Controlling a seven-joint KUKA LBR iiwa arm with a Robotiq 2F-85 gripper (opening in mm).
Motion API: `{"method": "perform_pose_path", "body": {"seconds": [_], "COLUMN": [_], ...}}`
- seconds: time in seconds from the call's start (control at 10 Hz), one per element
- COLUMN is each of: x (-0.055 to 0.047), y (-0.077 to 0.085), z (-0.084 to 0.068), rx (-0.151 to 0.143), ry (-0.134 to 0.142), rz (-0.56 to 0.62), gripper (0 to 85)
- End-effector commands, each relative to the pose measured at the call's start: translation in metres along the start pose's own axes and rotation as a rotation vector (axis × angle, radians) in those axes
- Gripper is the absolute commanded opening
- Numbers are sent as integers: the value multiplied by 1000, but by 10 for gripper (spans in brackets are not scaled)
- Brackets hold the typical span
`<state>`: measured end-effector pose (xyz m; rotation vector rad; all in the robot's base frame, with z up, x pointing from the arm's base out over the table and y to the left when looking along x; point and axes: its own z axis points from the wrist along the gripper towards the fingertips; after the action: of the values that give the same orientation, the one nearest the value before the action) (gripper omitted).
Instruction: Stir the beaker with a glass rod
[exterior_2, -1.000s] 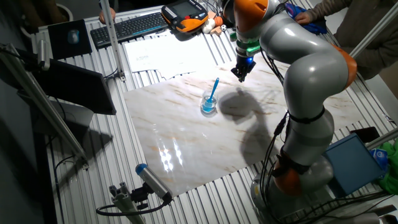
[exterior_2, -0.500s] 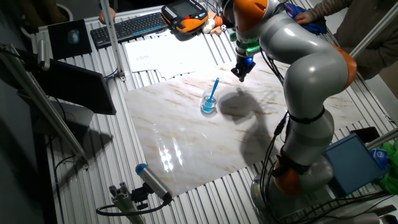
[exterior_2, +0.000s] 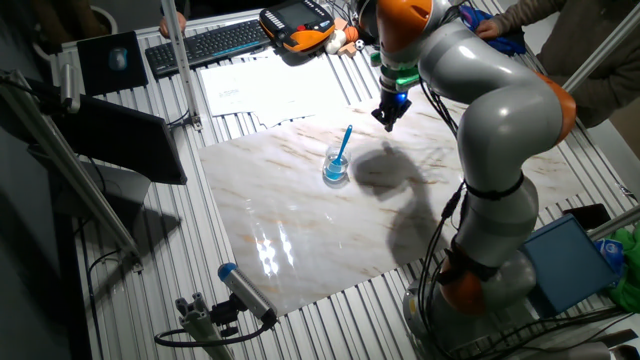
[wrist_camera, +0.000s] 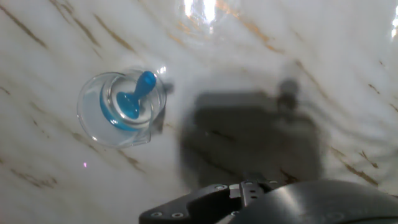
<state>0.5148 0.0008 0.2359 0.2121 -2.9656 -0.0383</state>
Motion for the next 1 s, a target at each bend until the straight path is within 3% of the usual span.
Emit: {"method": "perform_pose_path", "body": {"seconds": [0.0, 0.1, 0.3, 0.4, 0.5, 0.6, 0.7, 0.8, 0.9], "x": [0, 0, 0, 0, 0, 0, 0, 0, 0], "y": [0, 0, 0, 0, 0, 0, 0, 0, 0], "z": [0, 0, 0, 0, 0, 0, 0, 0, 0], "rx": [-6, -2, -34, -14, -54, -121, -152, -148, -136], "ry": [-18, -15, -81, -80, -78, -58, -12, 13, 14], "rz": [-6, -12, 37, 20, 8, 28, 48, 63, 74], "gripper": [0, 0, 0, 0, 0, 0, 0, 0, 170]}}
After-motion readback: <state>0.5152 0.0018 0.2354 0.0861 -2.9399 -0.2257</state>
